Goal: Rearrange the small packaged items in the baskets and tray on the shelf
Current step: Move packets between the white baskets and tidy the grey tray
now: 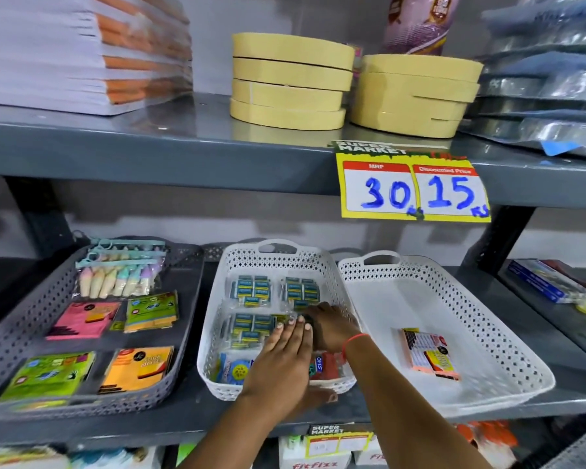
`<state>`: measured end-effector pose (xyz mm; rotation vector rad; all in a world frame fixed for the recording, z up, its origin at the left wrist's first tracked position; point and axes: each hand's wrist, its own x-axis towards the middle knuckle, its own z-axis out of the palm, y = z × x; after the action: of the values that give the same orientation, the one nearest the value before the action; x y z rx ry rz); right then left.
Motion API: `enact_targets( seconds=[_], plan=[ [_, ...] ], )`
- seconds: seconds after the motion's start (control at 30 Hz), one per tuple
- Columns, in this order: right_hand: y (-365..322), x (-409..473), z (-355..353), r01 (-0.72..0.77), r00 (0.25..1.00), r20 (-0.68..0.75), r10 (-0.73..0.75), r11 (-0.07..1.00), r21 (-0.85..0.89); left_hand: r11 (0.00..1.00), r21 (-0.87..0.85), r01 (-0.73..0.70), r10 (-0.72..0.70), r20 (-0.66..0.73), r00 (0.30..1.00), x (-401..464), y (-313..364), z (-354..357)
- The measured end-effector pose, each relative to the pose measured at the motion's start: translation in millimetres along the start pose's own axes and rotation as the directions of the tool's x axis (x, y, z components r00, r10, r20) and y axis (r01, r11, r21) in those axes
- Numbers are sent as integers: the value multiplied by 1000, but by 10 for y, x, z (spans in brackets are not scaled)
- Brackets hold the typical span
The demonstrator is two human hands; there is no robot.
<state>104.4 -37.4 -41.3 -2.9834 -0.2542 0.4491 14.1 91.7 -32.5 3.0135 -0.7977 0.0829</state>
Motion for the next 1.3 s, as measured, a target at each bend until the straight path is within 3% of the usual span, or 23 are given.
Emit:
enact_targets(
  seconds=[0.1,0.17,0.23,0.3,0.43,0.53,0.8,1.0,1.1,1.3],
  plan=[
    [30,-47,-94,0,999,-51,5,995,103,1000,-17,2,-1,51,999,5,-16,-49],
    [62,-147,-210,-11,979,-194,57,973,230,999,-41,5,-2,85,996,-2,-13,-91],
    [171,-274,-307,-62,918,-341,203,922,382,998,-65,19,-15,67,998,14,-12,-41],
    [363,-382,-319,-198,830,-392,397,867,458,995,-97,32,-24,89,996,17,-10,-30],
    [800,-538,-131,-623,683,-107,723,653,431,994,-108,26,-19,63,998,9,-15,-13],
    [946,-607,33,-764,570,45,820,510,395,995,-99,25,-17,82,997,-4,-8,-27],
    [1035,-624,126,-777,487,66,871,397,488,995,-102,22,-14,81,997,-33,4,-27],
    [1036,-694,104,-755,482,-26,876,430,496,995,-94,18,-12,68,998,-37,-7,-18],
    [960,-684,30,-702,491,-162,856,499,508,997,-75,18,-13,59,998,-41,-3,-34],
    [474,-524,-457,-397,568,-445,692,704,589,999,-40,28,-27,31,999,-98,-87,-85]
  ],
)
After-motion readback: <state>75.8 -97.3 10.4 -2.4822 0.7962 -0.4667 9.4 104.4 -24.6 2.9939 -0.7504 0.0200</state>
